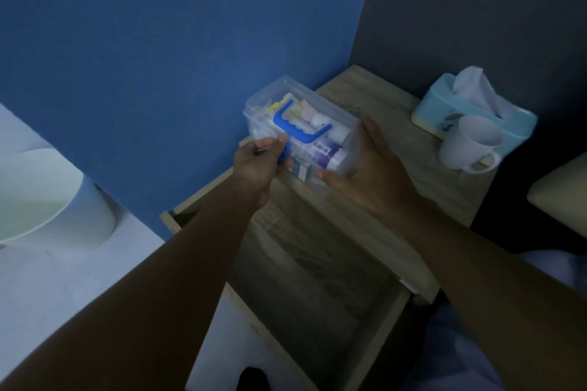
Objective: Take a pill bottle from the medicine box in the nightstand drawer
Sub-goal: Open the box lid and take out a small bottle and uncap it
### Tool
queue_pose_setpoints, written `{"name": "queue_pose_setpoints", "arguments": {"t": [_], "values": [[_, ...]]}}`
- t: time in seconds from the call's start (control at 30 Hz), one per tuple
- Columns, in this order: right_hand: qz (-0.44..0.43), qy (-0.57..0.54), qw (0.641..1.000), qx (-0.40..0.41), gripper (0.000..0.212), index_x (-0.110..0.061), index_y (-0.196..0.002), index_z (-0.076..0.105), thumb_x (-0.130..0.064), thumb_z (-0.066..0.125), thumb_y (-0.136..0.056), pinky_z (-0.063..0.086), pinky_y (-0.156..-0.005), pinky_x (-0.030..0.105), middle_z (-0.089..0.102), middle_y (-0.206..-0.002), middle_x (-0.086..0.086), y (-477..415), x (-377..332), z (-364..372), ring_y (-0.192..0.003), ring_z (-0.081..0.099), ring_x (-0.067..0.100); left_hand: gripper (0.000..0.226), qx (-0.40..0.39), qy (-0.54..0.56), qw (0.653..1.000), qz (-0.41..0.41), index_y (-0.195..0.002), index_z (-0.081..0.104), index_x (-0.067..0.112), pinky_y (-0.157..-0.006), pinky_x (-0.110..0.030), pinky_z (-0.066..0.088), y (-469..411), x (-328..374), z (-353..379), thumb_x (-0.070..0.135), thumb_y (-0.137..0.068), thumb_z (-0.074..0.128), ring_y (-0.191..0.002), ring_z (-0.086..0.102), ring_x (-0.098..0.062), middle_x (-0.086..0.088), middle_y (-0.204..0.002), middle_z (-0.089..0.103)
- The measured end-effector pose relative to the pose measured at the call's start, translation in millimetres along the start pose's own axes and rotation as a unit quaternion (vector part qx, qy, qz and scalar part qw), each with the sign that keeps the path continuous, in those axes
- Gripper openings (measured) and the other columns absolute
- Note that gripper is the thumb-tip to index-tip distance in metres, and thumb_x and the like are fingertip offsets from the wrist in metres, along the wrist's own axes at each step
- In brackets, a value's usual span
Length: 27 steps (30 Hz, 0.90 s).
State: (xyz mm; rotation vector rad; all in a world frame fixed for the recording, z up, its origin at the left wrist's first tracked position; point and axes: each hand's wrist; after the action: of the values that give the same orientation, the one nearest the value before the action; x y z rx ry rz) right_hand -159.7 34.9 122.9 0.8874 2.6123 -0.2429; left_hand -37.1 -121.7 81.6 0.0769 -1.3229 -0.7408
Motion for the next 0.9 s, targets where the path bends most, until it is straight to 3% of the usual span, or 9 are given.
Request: {"name": "queue_pose_setpoints", "arguments": {"t": [0.13,0.27,0.43,0.53,0.63,0.7,0.73,0.8,0.9], "values": [[0.003,0.007,1.0,0.011,0.125,-0.014,-0.159,0.009,-0.072,0.072,-0.069,0.039,-0.116,0.052,0.016,-0.167,0.009,-1.5,-1.3,1.3,-0.152,0.025,0.029,0.018,0.015,-0.019,0.999,0.025,-0.106,0.071,0.01,-0.081,-0.043,0.062,-0.5,-5.7,-9.4,0.018,-0.089,0.07,-0.099,0.074,-0.029,-0.015,-0.111,0.073],[0.009,0.013,1.0,0.013,0.124,-0.013,-0.16,0.009,-0.069,0.074,-0.07,0.035,-0.119,0.048,0.015,-0.168,0.008,-0.5,-3.9,0.2,-0.154,0.021,0.028,0.027,0.012,-0.142,0.981,0.128,-0.12,0.071,0.015,-0.084,-0.034,0.061,-1.8,-23.3,-19.3,0.016,-0.093,0.066,-0.094,0.074,-0.013,-0.003,-0.113,0.074],[0.014,0.018,1.0,0.019,0.12,-0.012,-0.159,0.016,-0.063,0.079,-0.07,0.033,-0.119,0.044,0.024,-0.166,0.009,-0.9,-11.5,-6.5,-0.151,0.027,0.028,0.045,0.017,-0.427,0.857,0.287,-0.146,0.045,0.026,-0.056,-0.005,0.045,13.9,-34.7,-24.0,0.033,-0.102,0.044,-0.07,0.06,0.0,0.007,-0.096,0.068],[0.029,-0.013,0.999,0.015,0.112,-0.018,-0.154,0.03,-0.06,0.083,-0.066,0.041,-0.11,0.042,0.041,-0.155,0.006,-6.3,-15.0,-12.5,-0.142,0.041,0.025,0.051,-0.018,-0.468,0.831,0.302,-0.153,0.026,0.028,-0.05,-0.001,0.043,25.4,-36.3,-25.8,0.03,-0.103,0.039,-0.066,0.061,-0.001,0.01,-0.085,0.057],[0.037,-0.118,0.992,0.026,0.096,-0.024,-0.141,0.049,-0.061,0.085,-0.06,0.05,-0.087,0.023,0.06,-0.128,-0.01,-14.5,-10.1,-25.1,-0.118,0.059,0.011,0.058,-0.04,-0.466,0.826,0.315,-0.156,0.02,0.019,-0.077,-0.022,0.058,28.3,-30.7,-29.8,0.02,-0.102,0.043,-0.1,0.068,-0.021,-0.011,-0.121,0.063],[0.046,-0.191,0.978,0.066,0.087,-0.028,-0.137,0.053,-0.059,0.08,-0.061,0.046,-0.077,0.013,0.059,-0.117,-0.017,-18.1,-6.4,-33.2,-0.108,0.06,0.005,0.066,-0.044,-0.479,0.815,0.323,-0.158,0.011,0.013,-0.109,-0.043,0.045,27.8,-21.6,-31.0,0.014,-0.101,0.044,-0.137,0.045,-0.034,-0.021,-0.155,0.036],[0.042,-0.213,0.971,0.099,0.081,-0.029,-0.136,0.054,-0.059,0.076,-0.064,0.045,-0.077,0.01,0.059,-0.118,-0.018,-20.5,-5.0,-36.3,-0.107,0.059,0.002,0.069,-0.04,-0.483,0.81,0.33,-0.159,0.008,0.011,-0.118,-0.041,0.033,27.2,-15.8,-30.5,0.013,-0.1,0.045,-0.148,0.029,-0.032,-0.017,-0.163,0.021],[0.008,-0.248,0.952,0.18,0.064,-0.03,-0.131,0.058,-0.051,0.073,-0.072,0.044,-0.081,0.002,0.061,-0.12,-0.02,-26.8,-2.5,-40.7,-0.107,0.059,-0.005,0.072,-0.037,-0.498,0.794,0.347,-0.159,0.004,0.009,-0.124,-0.036,0.015,23.1,-2.4,-28.1,0.013,-0.1,0.046,-0.154,0.009,-0.024,-0.008,-0.168,0.004],[-0.011,-0.28,0.916,0.288,0.046,-0.027,-0.127,0.059,-0.038,0.071,-0.084,0.047,-0.08,0.004,0.064,-0.114,-0.016,-38.6,2.8,-43.7,-0.096,0.059,-0.014,0.067,-0.062,-0.556,0.744,0.367,-0.157,0.008,0.0,-0.125,-0.042,0.006,15.0,11.3,-22.7,0.012,-0.1,0.043,-0.155,0.001,-0.027,-0.015,-0.166,0.003]]}}
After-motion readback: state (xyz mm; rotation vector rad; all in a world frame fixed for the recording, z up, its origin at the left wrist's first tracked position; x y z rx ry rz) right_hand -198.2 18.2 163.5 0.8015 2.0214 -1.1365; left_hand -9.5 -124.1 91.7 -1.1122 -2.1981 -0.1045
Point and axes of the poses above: each hand's wrist, its own y-axis away from the middle knuckle, its own z-axis out of the palm, x = y × z
